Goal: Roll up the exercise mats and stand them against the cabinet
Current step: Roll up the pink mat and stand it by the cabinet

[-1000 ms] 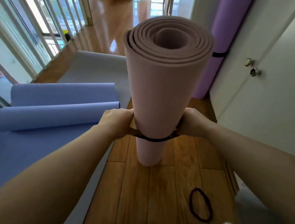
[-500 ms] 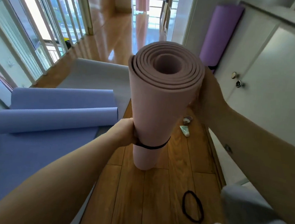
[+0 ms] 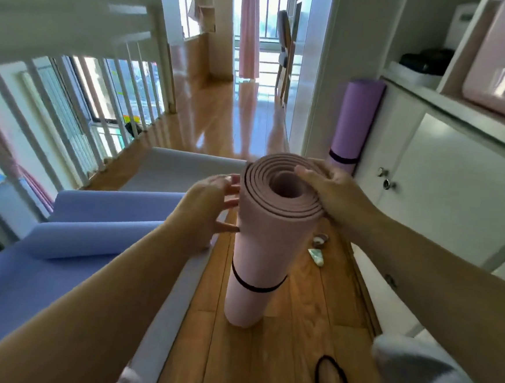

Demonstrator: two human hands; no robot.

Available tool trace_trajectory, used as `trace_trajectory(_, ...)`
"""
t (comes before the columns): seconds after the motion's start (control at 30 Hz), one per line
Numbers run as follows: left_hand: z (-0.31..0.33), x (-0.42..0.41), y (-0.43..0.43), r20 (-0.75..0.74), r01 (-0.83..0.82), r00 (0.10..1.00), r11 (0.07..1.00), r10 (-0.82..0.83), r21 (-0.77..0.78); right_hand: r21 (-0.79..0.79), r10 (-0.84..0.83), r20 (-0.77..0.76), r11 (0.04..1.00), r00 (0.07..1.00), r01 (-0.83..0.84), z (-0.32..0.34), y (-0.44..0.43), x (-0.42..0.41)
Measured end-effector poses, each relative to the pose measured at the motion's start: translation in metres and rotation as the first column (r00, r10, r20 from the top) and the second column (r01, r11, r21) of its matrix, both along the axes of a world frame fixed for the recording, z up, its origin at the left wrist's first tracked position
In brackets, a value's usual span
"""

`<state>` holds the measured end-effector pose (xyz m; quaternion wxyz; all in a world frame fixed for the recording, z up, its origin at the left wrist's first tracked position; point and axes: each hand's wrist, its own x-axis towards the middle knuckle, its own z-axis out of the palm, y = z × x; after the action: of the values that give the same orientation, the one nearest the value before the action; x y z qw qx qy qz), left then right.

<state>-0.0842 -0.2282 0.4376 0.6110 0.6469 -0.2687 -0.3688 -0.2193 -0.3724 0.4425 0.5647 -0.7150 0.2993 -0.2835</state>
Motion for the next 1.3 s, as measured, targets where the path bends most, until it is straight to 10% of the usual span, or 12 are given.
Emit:
trace_trajectory(0.1,0.025,-0.011,-0.002,0.093,-0.042,0.995,0.997,0.047,-0.058,-0.372,-0.043,-0.105,0.928,0.994,0.000,0.008,0.016,-0.003)
trace_trajectory(0.23,0.018,-0.028,-0.006,0.525,-0.044,0.850,0.999,0.050,-0.025,-0.816,-0.148,-0.232,0.567,0.961,-0.109,0.021,0.035,-0.004)
trace_trajectory(0.47,0.012,-0.040,-0.011,0.618,-0.078,0.781,0.996,0.091,-0.048,-0.931,-0.323,-0.363,0.156,0.874,-0.329,0.040,0.047,-0.006)
trace_trajectory(0.9,0.016,-0.043,-0.031,0.613,-0.076,0.790,0.996,0.028,0.052,-0.820,-0.464,-0.548,0.462,0.696,-0.338,0.042,0.046,0.000)
trace_trajectory(1.07,0.018,-0.043,-0.037,0.630,-0.037,0.776,0.996,-0.019,0.075,-0.811,-0.529,-0.580,0.312,0.619,-0.494,0.053,0.038,0.001)
trace_trajectory(1.3,0.023,-0.030,-0.044,0.608,0.105,0.768,0.977,-0.199,0.188,-0.832,-0.180,-0.482,0.402,0.858,-0.383,0.044,0.000,-0.005)
